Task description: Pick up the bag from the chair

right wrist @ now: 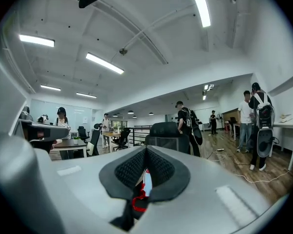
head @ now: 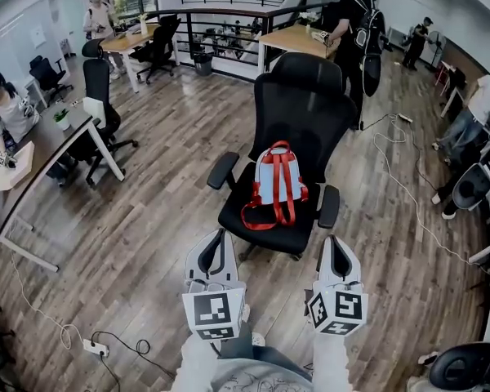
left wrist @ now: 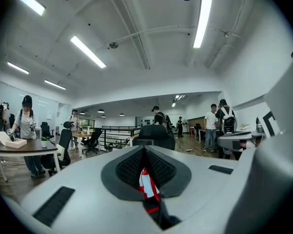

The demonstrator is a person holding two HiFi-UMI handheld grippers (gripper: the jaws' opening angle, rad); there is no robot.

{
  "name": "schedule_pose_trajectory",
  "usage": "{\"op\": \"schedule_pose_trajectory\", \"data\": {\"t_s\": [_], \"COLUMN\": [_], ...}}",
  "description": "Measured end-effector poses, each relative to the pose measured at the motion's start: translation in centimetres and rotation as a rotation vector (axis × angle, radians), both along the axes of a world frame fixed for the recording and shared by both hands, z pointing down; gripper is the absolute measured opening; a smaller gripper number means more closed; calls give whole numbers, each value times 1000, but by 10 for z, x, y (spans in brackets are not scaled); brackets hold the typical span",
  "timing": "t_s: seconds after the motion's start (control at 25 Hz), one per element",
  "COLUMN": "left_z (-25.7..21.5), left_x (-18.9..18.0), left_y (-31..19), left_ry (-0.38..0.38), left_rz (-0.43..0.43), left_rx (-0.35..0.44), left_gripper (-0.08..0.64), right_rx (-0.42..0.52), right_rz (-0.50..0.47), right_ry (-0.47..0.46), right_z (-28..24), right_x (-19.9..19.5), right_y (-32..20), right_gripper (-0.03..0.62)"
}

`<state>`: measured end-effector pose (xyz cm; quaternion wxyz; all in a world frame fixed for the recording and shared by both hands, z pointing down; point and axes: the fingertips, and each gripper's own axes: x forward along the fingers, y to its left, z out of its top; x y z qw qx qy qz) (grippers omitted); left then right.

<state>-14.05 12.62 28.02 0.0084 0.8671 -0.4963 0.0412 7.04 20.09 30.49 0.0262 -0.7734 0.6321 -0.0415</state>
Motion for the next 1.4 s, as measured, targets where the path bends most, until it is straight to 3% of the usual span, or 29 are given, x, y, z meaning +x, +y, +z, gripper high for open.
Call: {"op": "schedule_pose_trajectory", "data": {"t_s": [0.28,0.88,1.4], "left_z": [15,28,85], "left_x": [45,132,160], "left_y": [-67,-277,-359], "left_ry": [-16,-9,-47], "left_rz": [41,107,104], "left_rx": [-11,-34,-156], "left_gripper": [6,6,6], "right_rx": [-16,-29,-160], "right_rz": [19,59,50], "right_ry": [-19,15,-1], "right_z": [17,21,72], "right_x": [41,123,161], "right_y": [-66,-264,-350], "right_gripper": [11,11,11]}}
